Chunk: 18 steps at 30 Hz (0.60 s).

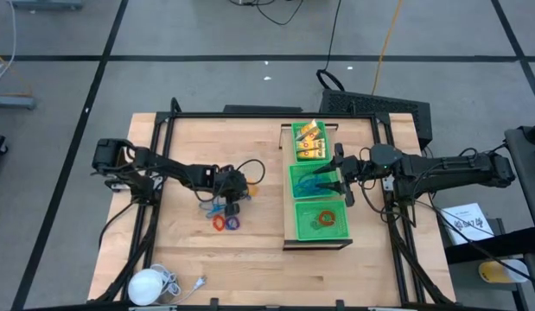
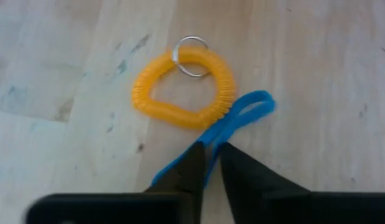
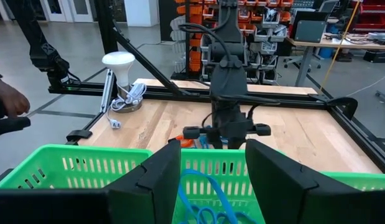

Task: Pick & Place Office Desk Supplies
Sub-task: Put the blue rubber band into the middle green bin

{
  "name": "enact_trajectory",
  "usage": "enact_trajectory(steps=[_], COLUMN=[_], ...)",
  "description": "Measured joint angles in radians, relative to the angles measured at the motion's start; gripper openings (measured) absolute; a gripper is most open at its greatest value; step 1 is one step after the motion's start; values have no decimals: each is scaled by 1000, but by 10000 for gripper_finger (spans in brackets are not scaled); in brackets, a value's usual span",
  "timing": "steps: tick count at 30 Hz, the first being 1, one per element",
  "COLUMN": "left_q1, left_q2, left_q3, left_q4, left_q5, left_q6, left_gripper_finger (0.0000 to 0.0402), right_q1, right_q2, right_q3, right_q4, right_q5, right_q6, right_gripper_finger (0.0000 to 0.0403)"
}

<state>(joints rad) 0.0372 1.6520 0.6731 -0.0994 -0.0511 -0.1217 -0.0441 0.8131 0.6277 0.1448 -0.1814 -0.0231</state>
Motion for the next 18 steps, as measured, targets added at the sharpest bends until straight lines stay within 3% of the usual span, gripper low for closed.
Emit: enact_trajectory(steps=[4,10,18], left_q1=[21,14,8], left_q2=[0,-50,-244], left_q3=[0,13,22], left_q4=[0,-16,-22], left_q5=[9,-2,-45], left_q6=[-19,7,25], left_gripper_finger=[8,5,4], right_q1=[0,0,0], right_q2=[0,0,0], right_q3=[0,0,0], right_q4=[0,0,2], right_q5=[0,0,0], right_q6=[10,11,11], right_gripper_finger=[169,169,169])
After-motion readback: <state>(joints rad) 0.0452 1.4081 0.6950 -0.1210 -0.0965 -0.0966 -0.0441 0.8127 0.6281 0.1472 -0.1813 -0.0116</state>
